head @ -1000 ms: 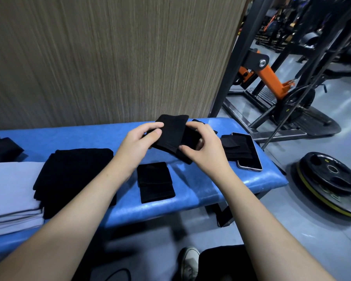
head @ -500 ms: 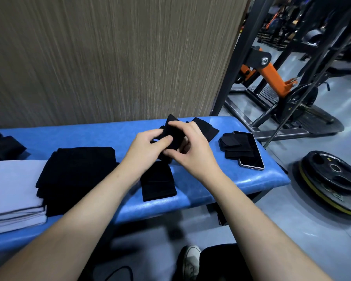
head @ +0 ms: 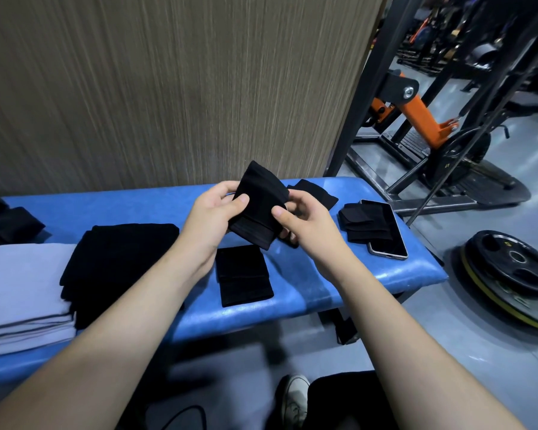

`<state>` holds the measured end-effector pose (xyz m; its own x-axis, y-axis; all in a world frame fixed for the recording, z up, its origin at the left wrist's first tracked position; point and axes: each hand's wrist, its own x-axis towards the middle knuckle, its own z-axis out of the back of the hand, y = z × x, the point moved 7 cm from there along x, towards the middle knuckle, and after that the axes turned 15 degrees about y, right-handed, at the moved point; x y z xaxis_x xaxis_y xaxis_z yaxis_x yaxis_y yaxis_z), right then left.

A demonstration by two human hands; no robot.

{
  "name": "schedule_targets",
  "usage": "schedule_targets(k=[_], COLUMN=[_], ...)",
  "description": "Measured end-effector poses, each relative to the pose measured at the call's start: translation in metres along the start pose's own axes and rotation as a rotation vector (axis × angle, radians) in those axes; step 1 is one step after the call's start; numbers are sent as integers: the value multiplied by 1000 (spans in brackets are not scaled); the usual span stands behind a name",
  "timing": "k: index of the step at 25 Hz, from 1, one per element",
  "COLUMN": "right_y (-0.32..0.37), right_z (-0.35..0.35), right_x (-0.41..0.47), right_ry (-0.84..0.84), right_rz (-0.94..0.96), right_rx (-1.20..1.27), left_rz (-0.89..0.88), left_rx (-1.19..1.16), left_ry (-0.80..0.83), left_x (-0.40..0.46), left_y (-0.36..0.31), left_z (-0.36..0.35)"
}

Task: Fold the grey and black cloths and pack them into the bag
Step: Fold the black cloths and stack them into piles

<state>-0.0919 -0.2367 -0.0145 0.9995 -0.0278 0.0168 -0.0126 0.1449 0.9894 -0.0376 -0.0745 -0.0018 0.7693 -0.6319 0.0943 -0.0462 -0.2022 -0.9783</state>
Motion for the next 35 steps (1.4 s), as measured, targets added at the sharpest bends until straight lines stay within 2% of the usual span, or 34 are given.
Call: schedule_targets(k=[5,8,11,14,18,21,26,28,30,35], right_y=[4,9,12,13,11,11,16,16,14,7], right_z=[-2,-4,-6,-6,-7,-8,-2,2,4,3], right_x=[-2,-3,-4,-4,-3,-3,-3,-3,-4,-2], right_ry=[77,78,78,72,83,68,-52,-91,-92,29], right_rz=[21,75,108,115,117,112,143,141,105,91], right_rx=[71,149,176,153,201,151,-267,-354,-317,-66], left_rz=[1,-3,71,73,50,44,-16,-41,-55,-20], left_rx=[-4,170,400,513,521,567,527,524,516,555], left_ry=[-54,-81,-42,-9,35,26,-36,-54,-75,-72], left_x=[-1,2,2,1,-3,0,-1,-4,-4,-5], left_y=[1,7,10,7,5,7,5,2,-2,-3], left_z=[5,5,-4,-11,-18,-15,-9,-7,-2,7])
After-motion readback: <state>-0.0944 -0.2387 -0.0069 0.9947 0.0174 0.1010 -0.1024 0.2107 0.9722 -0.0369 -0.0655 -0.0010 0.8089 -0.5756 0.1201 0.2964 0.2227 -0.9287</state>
